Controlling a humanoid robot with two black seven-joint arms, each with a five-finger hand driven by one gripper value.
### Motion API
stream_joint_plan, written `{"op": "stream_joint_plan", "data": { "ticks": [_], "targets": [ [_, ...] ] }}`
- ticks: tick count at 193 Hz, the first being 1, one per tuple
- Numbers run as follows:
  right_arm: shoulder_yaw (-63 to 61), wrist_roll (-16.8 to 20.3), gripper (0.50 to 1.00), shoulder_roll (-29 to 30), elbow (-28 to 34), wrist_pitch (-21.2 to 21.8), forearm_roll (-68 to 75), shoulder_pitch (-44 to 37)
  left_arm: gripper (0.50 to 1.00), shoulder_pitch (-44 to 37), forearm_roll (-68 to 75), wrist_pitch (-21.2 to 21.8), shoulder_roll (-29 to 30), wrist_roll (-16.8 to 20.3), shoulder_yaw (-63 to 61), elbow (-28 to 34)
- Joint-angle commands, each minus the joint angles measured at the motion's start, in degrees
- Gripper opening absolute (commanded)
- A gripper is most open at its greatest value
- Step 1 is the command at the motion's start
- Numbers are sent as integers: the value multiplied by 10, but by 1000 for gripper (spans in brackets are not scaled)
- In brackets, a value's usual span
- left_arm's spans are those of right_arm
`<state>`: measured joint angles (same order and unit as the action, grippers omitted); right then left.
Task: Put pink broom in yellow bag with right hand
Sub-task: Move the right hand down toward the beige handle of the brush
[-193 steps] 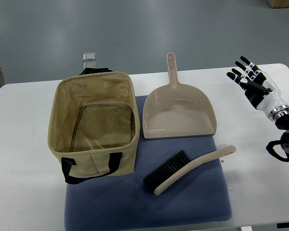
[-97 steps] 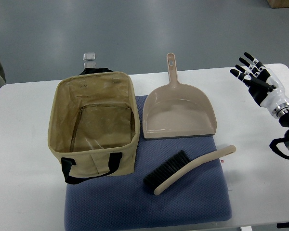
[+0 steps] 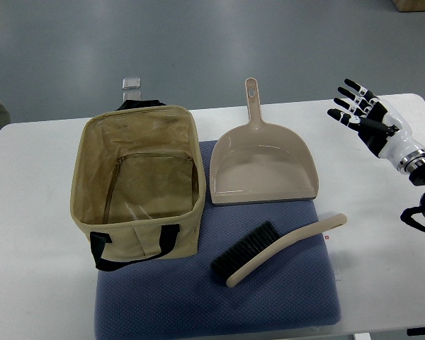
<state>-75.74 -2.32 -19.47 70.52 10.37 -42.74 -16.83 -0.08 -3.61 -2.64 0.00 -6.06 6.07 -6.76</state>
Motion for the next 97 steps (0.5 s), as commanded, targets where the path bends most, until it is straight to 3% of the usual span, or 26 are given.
{"op": "stream_joint_plan", "data": {
  "ticks": [1,41,97],
  "targets": [
    [29,-11,926,-37,11,20,-34,-15,1000,0,0,1,0,0,0,1],
    [121,-59,926,-111,39,69,-169,-43,1000,0,0,0,0,0,0,0],
    [229,-85,921,-226,124,105,-296,-88,1000,0,0,0,0,0,0,1]
  ]
}}
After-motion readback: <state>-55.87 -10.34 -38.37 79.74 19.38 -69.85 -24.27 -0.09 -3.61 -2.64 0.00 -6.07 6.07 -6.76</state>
